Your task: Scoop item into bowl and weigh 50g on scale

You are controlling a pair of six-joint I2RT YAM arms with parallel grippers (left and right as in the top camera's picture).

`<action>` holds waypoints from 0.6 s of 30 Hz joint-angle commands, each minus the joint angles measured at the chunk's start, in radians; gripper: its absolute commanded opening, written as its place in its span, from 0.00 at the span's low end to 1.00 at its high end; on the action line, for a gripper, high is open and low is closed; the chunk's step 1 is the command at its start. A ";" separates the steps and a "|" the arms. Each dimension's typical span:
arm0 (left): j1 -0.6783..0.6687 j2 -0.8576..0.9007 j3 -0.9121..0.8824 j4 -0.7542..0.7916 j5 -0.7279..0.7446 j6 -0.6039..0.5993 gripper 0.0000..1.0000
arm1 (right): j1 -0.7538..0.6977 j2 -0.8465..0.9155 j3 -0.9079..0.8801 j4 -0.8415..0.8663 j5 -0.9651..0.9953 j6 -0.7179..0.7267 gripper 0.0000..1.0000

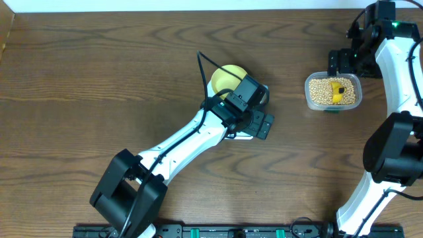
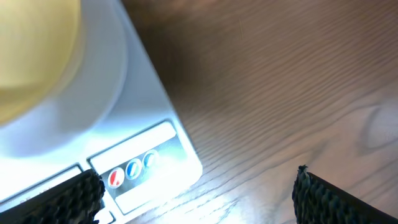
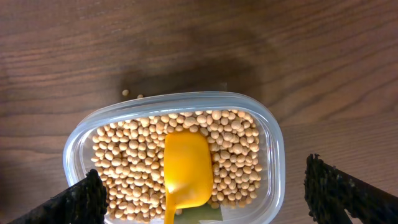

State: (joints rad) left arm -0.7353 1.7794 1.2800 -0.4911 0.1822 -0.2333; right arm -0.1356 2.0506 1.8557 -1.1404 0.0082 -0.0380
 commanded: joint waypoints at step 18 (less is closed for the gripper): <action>0.056 0.129 0.082 -0.164 0.135 0.078 0.98 | -0.001 0.005 0.014 -0.001 0.009 -0.004 0.99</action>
State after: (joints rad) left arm -0.6834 1.9022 1.3174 -0.6407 0.3279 -0.2096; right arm -0.1356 2.0506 1.8557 -1.1404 0.0082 -0.0380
